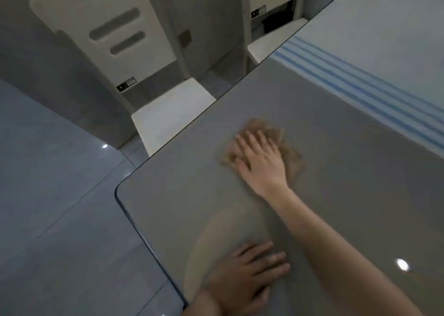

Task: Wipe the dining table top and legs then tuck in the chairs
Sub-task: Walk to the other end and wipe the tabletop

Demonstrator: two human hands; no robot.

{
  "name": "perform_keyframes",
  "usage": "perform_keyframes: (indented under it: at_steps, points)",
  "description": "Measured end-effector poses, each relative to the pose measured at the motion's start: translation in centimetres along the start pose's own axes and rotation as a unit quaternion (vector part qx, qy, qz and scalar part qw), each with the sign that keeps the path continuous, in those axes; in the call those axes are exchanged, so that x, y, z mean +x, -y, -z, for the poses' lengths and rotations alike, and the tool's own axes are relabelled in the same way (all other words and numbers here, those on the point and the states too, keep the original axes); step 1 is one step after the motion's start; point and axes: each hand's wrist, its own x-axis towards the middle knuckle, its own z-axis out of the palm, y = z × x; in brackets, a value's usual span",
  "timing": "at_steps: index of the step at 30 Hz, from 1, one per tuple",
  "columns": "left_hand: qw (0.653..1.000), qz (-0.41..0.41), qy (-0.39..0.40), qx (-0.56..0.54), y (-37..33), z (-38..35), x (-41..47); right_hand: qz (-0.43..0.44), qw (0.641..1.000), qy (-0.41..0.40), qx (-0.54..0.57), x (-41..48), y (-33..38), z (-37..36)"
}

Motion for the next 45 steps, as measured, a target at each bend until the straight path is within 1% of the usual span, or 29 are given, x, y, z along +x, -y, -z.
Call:
perform_keyframes:
  at_steps: [2,3,4,5,6,8,9,10,12,15,16,21,24,26,28,30,32,34,36,37,39,42,44,45]
  points:
    - [1.0,-0.001,-0.002,-0.005,-0.2,0.3,0.1,0.141,0.989,0.051,-0.001,-4.5,1.5,-0.6]
    - [1.0,-0.003,-0.005,-0.009,-0.2,0.2,0.0,0.192,0.979,0.07,-0.009,-6.5,0.3,-0.4]
    - [1.0,-0.007,-0.008,-0.016,-0.1,0.2,0.1,0.211,0.974,0.077,-0.012,-8.0,-2.0,0.1]
    - [1.0,-0.012,-0.011,-0.02,0.0,0.1,0.1,0.192,0.979,0.066,-0.013,-9.2,-4.9,0.8]
    - [1.0,-0.015,-0.013,-0.02,0.1,0.0,0.2,0.137,0.989,0.052,-0.014,-10.0,-8.4,1.7]
    - [1.0,-0.008,-0.013,-0.018,0.1,-0.2,0.2,-0.02,1.0,0.01,-0.014,-11.1,-15.8,3.8]
    - [1.0,-0.004,-0.015,-0.022,0.0,-0.2,0.1,-0.092,0.996,-0.009,-0.012,-11.4,-19.0,5.1]
    - [1.0,0.001,-0.014,-0.027,0.0,-0.2,0.1,-0.141,0.99,-0.023,-0.012,-11.7,-21.4,6.0]
    - [1.0,0.004,-0.01,-0.026,0.0,0.1,0.1,-0.203,0.978,-0.048,-0.015,-11.8,-23.5,6.7]
    - [1.0,0.012,-0.002,-0.015,-0.2,0.3,0.3,-0.292,0.952,-0.089,-0.01,-12.3,-21.1,5.5]
    - [1.0,0.015,-0.001,-0.015,-0.2,0.3,0.3,-0.304,0.948,-0.096,-0.004,-13.1,-19.5,4.8]
    - [1.0,0.018,0.007,-0.014,-0.5,0.8,0.1,-0.245,0.966,-0.08,-0.002,-19.8,-10.2,2.3]
    - [1.0,0.02,0.007,-0.01,-0.6,0.6,0.2,-0.235,0.97,-0.056,0.002,-23.7,-5.4,0.9]
    - [1.0,0.009,0.003,-0.022,-0.7,0.9,0.0,-0.221,0.974,-0.038,0.005,-25.4,-3.2,0.2]
    - [0.999,0.0,-0.014,-0.032,0.1,2.0,-0.6,-0.219,0.975,-0.039,0.007,-26.2,-2.4,-0.1]
    - [0.998,0.036,-0.053,-0.018,2.9,4.0,-1.7,-0.225,0.974,-0.036,0.009,-26.4,-2.4,-0.2]
    - [0.988,0.133,-0.079,0.014,7.5,6.6,-2.8,-0.229,0.973,-0.034,0.01,-26.2,-2.6,-0.2]
    - [0.967,0.234,-0.093,0.04,12.8,8.5,-3.8,-0.236,0.971,-0.047,0.009,-25.2,-2.6,0.0]
    - [0.953,0.291,-0.076,0.048,16.4,9.2,-4.5,-0.253,0.964,-0.076,0.008,-22.9,-3.0,0.2]
    - [0.95,0.301,-0.066,0.048,17.4,9.0,-4.6,-0.264,0.961,-0.087,0.009,-21.3,-3.5,0.3]
    - [0.951,0.297,-0.064,0.05,18.5,8.1,-4.8,-0.276,0.956,-0.1,-0.002,-17.0,-4.9,0.7]
    - [0.953,0.287,-0.093,0.039,18.8,7.9,-4.9,-0.306,0.945,-0.112,-0.008,-8.5,-6.8,1.6]
    - [0.951,0.288,-0.106,0.032,18.8,8.0,-4.9,-0.332,0.938,-0.102,0.009,-3.8,-5.4,1.6]
    - [0.951,0.289,-0.109,0.028,18.8,8.1,-4.9,-0.31,0.946,-0.092,0.012,-2.9,-3.4,1.0]
